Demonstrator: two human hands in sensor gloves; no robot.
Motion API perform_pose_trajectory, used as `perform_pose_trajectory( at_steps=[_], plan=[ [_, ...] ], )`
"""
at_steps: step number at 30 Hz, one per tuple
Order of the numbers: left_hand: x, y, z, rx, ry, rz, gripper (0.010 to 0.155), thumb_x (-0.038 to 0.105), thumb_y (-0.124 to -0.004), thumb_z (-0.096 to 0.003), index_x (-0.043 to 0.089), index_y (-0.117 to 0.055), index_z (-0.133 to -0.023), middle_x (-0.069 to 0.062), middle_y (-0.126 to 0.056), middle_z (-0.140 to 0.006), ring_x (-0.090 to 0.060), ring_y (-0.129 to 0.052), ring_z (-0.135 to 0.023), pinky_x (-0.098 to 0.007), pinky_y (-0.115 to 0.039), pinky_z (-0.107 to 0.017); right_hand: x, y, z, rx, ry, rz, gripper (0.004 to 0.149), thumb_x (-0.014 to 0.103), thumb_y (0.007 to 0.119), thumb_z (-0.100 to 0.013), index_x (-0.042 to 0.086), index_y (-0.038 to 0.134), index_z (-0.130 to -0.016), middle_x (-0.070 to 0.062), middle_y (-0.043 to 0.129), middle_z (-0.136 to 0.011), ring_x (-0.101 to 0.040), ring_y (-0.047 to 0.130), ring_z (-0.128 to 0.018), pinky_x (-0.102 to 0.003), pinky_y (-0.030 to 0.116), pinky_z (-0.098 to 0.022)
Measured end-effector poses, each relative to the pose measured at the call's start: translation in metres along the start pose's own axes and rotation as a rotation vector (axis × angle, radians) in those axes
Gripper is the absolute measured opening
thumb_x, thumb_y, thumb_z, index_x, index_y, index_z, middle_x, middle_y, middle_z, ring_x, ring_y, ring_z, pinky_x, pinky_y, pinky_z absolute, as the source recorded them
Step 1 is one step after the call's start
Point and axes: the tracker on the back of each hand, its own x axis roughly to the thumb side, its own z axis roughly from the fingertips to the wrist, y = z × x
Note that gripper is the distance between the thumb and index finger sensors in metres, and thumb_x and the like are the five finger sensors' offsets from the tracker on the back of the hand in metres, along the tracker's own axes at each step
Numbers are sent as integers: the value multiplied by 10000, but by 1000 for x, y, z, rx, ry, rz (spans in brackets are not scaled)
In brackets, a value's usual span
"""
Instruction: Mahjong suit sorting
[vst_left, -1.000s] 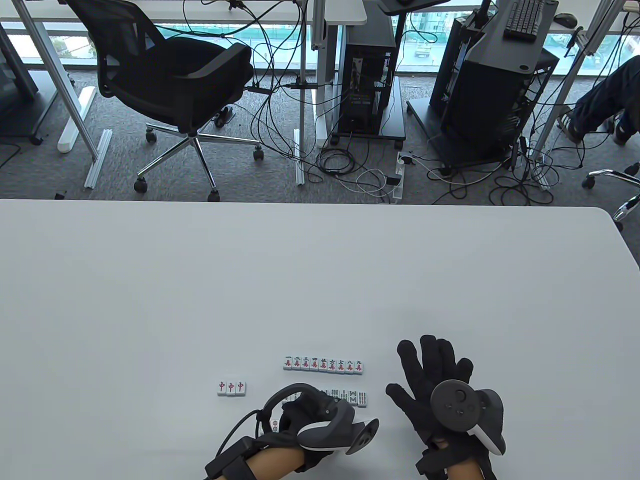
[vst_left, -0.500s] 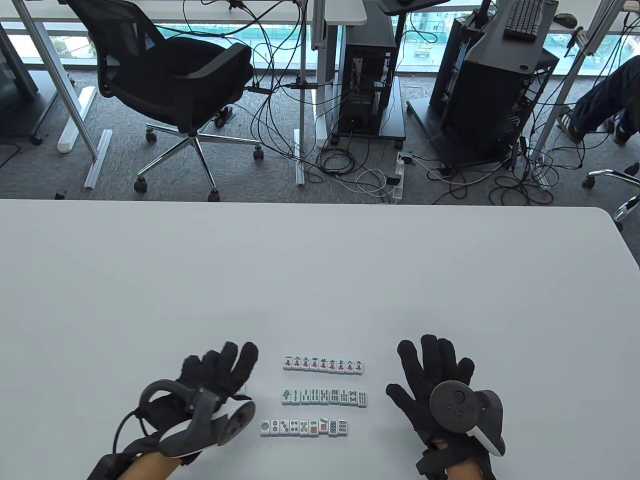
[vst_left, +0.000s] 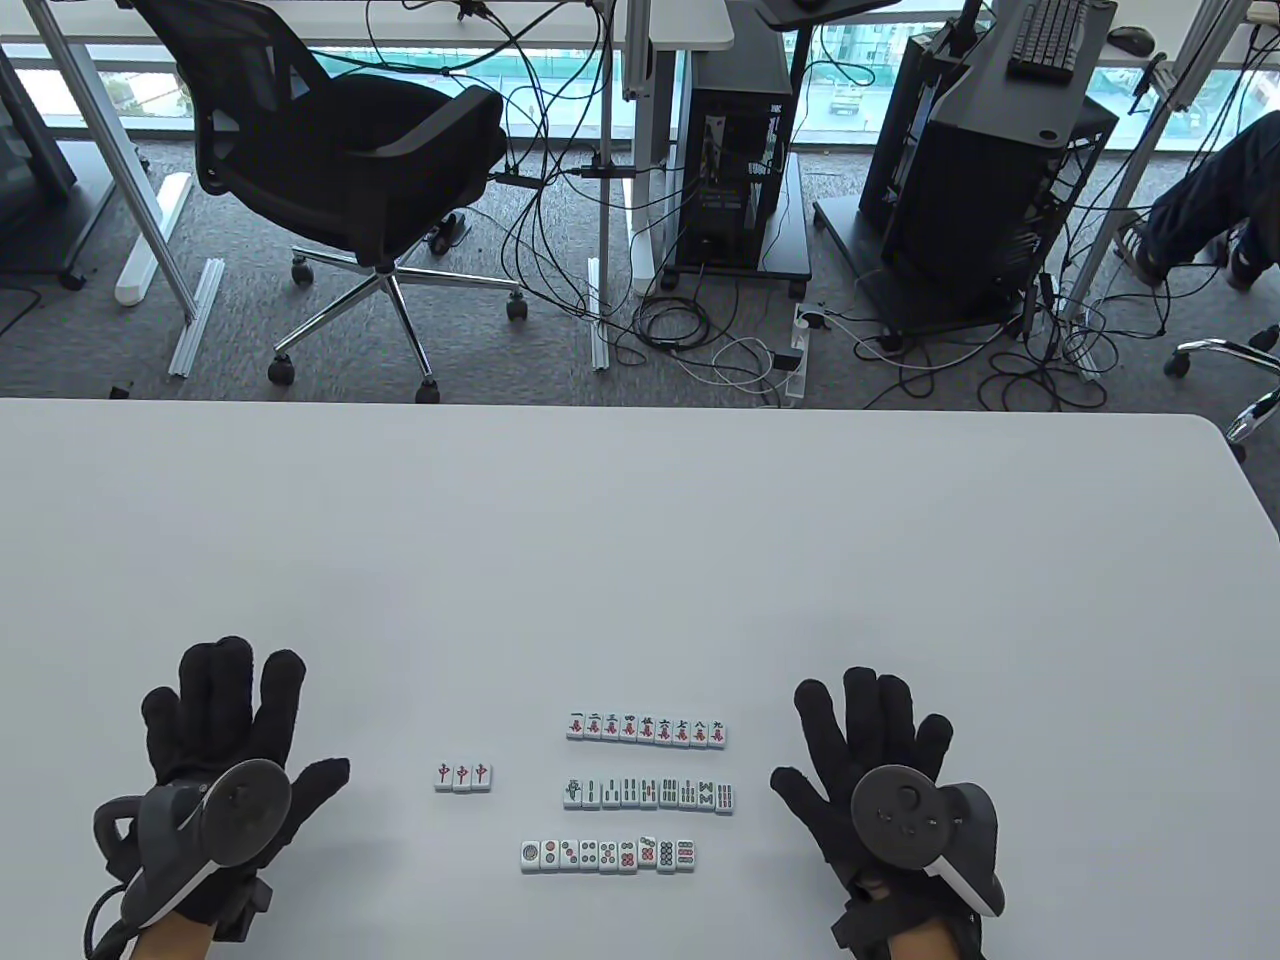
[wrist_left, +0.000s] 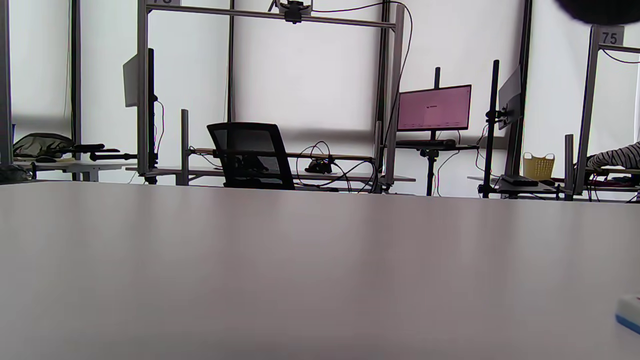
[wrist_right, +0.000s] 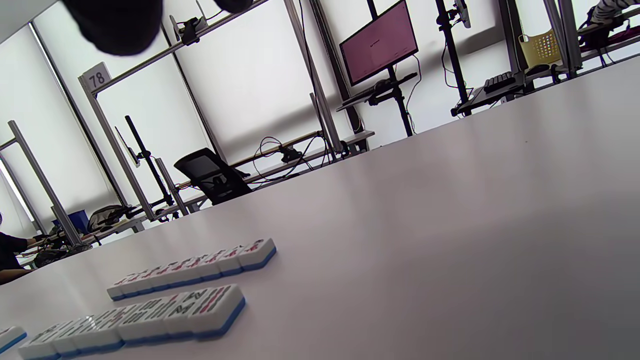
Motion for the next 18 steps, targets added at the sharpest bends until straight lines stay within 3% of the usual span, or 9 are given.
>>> perform_pose_trajectory(
  at_steps=[9, 18],
  plan=[
    [-14, -15, -4, -63, 60, 49, 1000, 785, -610, -315, 410, -7, -1019, 69, 167, -1084, -233, 133, -1092, -620, -52, -784, -14, -6, -1, -79, 78, 68, 743, 593, 600, -526, 371, 195, -1109, -71, -22, -1156, -355, -106, -1007, -672, -27, -666],
    [-18, -15, -5, -44, 64, 102, 979, 782, -613, -319, 416, -54, -1034, 74, 142, -1098, -234, 116, -1102, -623, -52, -782, -18, -4, -2, -93, 95, 82, 749, 599, 589, -527, 379, 157, -1098, -62, -52, -1146, -348, -126, -999, -670, -33, -664]
  ],
)
